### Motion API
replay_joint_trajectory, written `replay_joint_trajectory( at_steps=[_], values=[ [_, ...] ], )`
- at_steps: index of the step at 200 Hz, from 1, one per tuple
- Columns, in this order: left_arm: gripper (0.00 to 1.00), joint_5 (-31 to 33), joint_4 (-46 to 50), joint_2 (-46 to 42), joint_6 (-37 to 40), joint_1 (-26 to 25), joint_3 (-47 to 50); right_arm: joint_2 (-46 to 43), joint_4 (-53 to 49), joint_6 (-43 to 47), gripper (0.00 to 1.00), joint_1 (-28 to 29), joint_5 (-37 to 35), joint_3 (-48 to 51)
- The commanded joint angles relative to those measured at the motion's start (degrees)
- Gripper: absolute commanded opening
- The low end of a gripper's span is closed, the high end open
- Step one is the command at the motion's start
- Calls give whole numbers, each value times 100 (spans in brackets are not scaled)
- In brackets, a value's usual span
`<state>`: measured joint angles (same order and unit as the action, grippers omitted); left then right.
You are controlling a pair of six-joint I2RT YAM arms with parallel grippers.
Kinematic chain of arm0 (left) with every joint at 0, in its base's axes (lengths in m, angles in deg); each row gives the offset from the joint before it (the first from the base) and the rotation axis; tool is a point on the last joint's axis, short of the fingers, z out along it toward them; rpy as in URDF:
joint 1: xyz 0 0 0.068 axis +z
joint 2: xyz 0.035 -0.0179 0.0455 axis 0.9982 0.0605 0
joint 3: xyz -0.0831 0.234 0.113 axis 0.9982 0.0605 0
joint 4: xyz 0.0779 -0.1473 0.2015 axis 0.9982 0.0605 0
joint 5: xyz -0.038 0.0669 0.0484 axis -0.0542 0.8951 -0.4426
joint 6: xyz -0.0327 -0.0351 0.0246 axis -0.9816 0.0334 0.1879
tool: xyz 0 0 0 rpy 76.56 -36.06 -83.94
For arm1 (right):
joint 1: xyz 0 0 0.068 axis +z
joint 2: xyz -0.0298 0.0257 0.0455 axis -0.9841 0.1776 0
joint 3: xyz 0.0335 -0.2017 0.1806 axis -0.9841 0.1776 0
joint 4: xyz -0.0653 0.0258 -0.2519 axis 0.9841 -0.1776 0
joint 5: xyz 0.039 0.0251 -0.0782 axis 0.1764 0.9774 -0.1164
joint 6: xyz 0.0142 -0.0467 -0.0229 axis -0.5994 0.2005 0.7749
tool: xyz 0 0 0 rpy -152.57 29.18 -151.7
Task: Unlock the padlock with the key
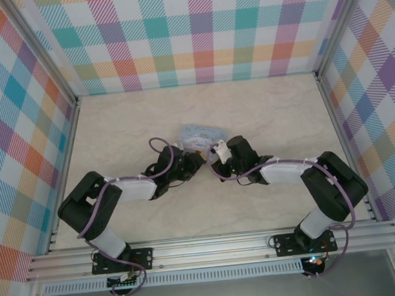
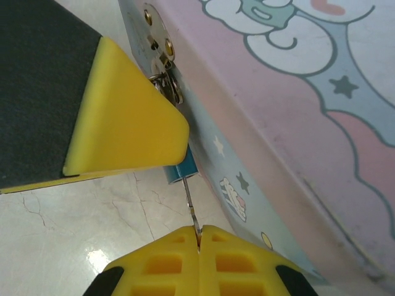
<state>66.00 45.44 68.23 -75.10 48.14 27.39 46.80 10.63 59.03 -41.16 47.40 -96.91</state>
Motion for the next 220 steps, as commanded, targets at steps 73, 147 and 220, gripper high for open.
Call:
replay_joint_trajectory(
  at_steps=[73,147,220],
  values=[
    [11,-316,106,-147,-1,-115,-74,-110,872,416,5,33,186,-61],
    [11,-330,158,-66,-7,-115,-100,-184,811,549,5,33,57,11],
    [11,-196,211,10,-31,-116,-95,-264,704,560,5,30,64,58]
  ],
)
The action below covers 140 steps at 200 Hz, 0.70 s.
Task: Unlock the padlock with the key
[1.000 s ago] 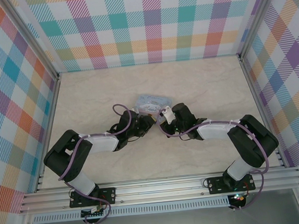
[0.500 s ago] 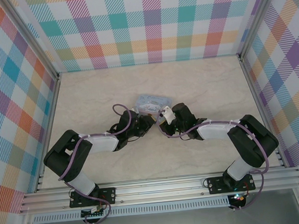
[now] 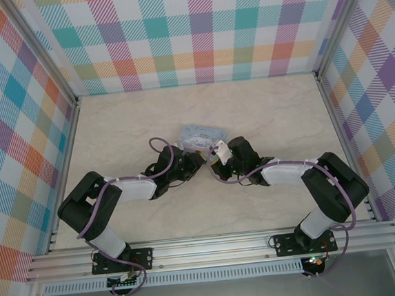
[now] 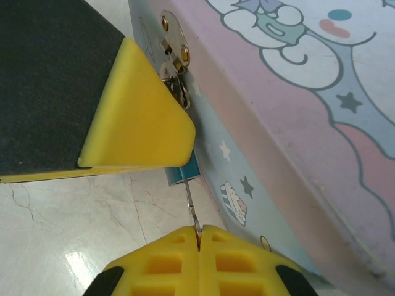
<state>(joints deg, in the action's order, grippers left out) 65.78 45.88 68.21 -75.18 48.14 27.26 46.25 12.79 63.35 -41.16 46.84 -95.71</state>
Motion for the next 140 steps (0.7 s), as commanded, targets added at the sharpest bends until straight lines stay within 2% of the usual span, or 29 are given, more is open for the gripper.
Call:
replay_joint_trajectory(
  at_steps=[1,140],
  values=[
    [11,-171,168,13,-19,-116,-81,-207,484,126,5,31,125,-66],
    [10,-184,189,130,-33,-116,-218,-283,371,-121,4,34,226,15]
  ],
)
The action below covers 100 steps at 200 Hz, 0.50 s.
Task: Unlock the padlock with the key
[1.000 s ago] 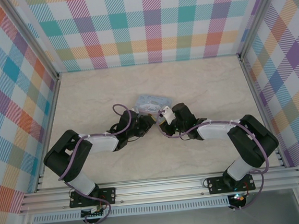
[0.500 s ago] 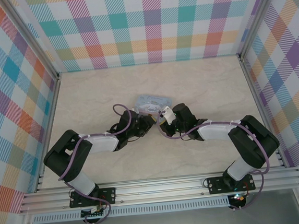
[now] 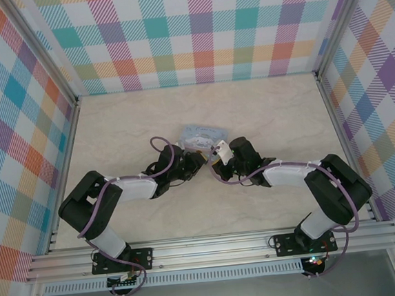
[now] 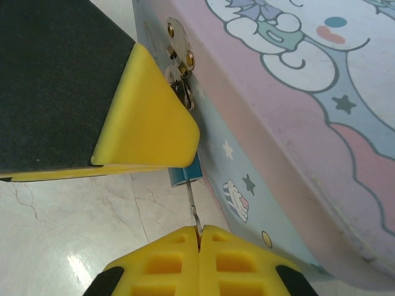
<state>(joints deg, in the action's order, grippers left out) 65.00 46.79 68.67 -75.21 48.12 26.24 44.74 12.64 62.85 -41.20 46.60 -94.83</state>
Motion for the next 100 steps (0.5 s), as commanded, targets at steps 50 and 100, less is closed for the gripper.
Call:
replay_joint_trajectory(
  at_steps=[50,100],
  values=[
    [10,-134,238,34,30,-114,-114,52,470,-70,4,37,266,-192],
    [10,-158,97,44,-132,-114,-107,344,596,-142,4,37,504,-278]
  ],
)
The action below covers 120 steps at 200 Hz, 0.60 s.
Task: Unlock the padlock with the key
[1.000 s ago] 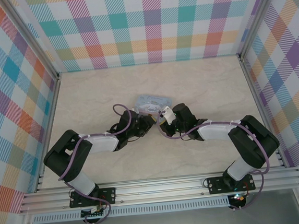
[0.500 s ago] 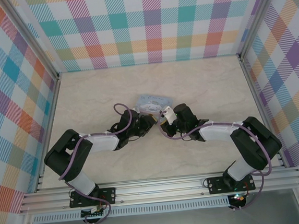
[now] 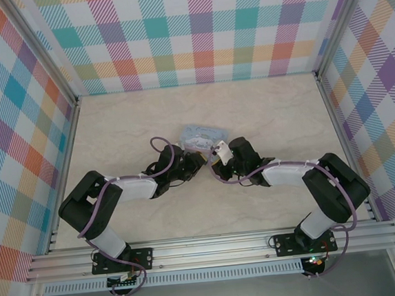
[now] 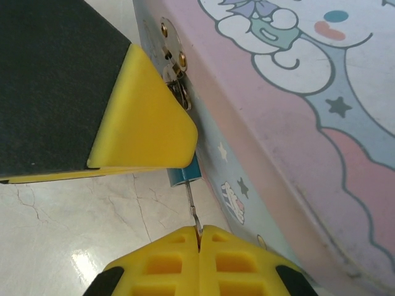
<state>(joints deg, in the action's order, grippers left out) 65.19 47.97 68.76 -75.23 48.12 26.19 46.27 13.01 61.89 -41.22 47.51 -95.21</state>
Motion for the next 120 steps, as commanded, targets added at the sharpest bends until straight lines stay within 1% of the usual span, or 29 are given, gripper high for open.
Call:
replay_joint_trajectory(
  at_steps=[1,26,69,87,120],
  values=[
    [10,-183,-22,32,-132,-114,-104,199,575,-50,4,39,408,-242],
    [10,-199,60,-60,-140,-114,-145,336,743,28,4,28,377,-212],
    [10,-169,19,-38,-173,-114,-171,513,778,-25,4,25,590,-311],
    [9,-178,-4,1,-183,-114,-176,484,852,-77,4,20,588,-231],
    [9,-131,201,58,1,-114,-188,257,880,-260,3,17,902,-228]
  ],
)
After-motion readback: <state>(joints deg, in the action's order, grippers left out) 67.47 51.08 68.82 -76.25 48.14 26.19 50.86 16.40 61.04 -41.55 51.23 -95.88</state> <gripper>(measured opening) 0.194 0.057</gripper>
